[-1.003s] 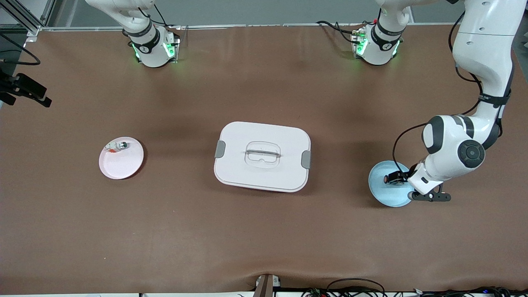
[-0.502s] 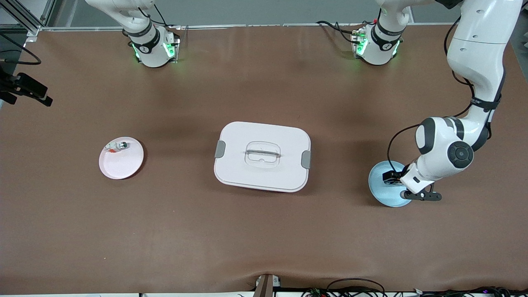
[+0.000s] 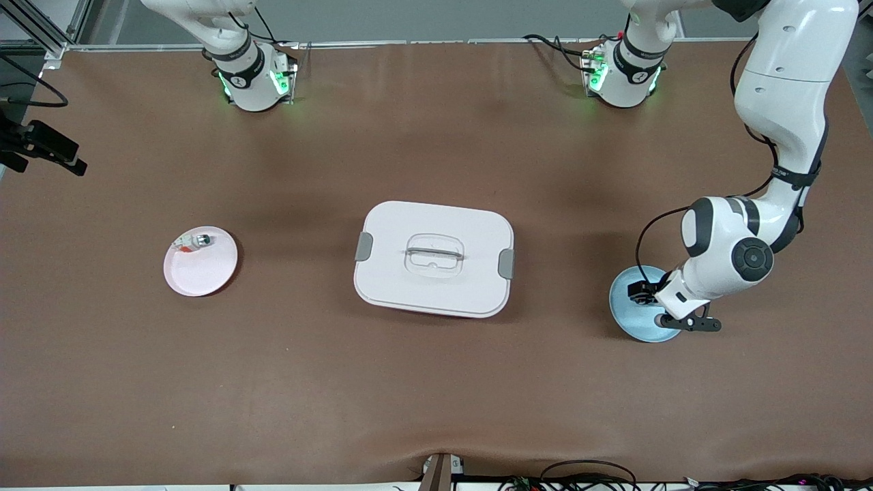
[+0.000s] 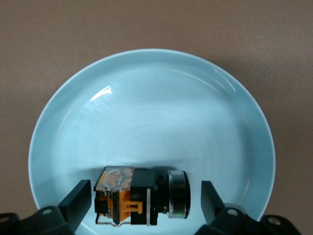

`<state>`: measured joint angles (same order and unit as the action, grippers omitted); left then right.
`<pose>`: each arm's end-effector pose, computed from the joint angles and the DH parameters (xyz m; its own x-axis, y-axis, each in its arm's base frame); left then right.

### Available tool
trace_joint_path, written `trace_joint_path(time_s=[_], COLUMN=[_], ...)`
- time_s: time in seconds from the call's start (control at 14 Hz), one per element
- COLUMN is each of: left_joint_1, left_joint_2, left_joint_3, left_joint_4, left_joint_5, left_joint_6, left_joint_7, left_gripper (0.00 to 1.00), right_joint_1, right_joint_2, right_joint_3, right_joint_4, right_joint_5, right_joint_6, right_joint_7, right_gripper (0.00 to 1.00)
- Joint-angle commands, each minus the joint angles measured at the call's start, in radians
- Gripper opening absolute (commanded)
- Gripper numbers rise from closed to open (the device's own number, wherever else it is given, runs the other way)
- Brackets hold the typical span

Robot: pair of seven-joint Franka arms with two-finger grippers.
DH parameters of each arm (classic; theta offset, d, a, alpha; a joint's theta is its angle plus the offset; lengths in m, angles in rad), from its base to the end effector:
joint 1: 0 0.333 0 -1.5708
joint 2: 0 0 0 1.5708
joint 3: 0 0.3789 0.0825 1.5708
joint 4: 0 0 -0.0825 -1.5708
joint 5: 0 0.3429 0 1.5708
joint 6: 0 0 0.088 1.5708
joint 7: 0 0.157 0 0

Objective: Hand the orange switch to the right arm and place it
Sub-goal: 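Close the left gripper on the orange switch and lift it, then carry the switch over the box while the right gripper reaches toward it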

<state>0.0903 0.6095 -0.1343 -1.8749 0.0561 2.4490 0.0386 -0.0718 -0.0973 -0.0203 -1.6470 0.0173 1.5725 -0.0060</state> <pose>0.6420 -0.0199 0.2183 0.9942 -0.1039 -0.0268 -0.1027 -0.9938 0.0433 0.4761 -0.0418 0.6529 0.9960 -0.0859 0.0229 -0.0855 -0.9962 -0.0191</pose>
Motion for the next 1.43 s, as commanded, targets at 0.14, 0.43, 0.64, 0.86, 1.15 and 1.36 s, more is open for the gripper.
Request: trace_joint_path(time_s=[0.14, 0.43, 0.64, 0.86, 1.15, 1.36], left_joint_1=[0.009, 0.005, 0.013, 0.013, 0.009, 0.003], left_joint_2=[-0.002, -0.028, -0.100, -0.184, -0.258, -0.263], left_joint_3=[-0.001, -0.005, -0.039, -0.071, -0.119, -0.177], left_joint_4=[-0.007, -0.006, 0.014, 0.043, 0.106, 0.189], left_joint_5=[0.013, 0.011, -0.001, -0.016, -0.134, -0.167], left_joint_6=[0.016, 0.002, -0.103, -0.207, -0.346, -0.447], left_joint_7=[0.050, 0.053, 0.050, 0.041, -0.029, -0.188], left_gripper=[0.67, 0.19, 0.09, 0.08, 0.05, 0.04], right_joint_1=[-0.016, -0.016, -0.016, -0.016, -0.019, -0.019], right_joint_2=[-0.019, -0.019, -0.019, -0.019, -0.018, -0.018], right_joint_3=[0.014, 0.013, 0.013, 0.013, 0.013, 0.013], right_joint_4=[-0.017, -0.017, -0.017, -0.017, -0.016, -0.014], right_joint_5=[-0.003, -0.003, -0.003, -0.003, -0.005, -0.005], right_joint_6=[0.000, 0.000, 0.000, 0.001, 0.009, 0.008], right_joint_7=[0.001, 0.001, 0.001, 0.000, 0.000, 0.008], right_gripper=[1.00, 1.00, 1.00, 1.00, 1.00, 1.00])
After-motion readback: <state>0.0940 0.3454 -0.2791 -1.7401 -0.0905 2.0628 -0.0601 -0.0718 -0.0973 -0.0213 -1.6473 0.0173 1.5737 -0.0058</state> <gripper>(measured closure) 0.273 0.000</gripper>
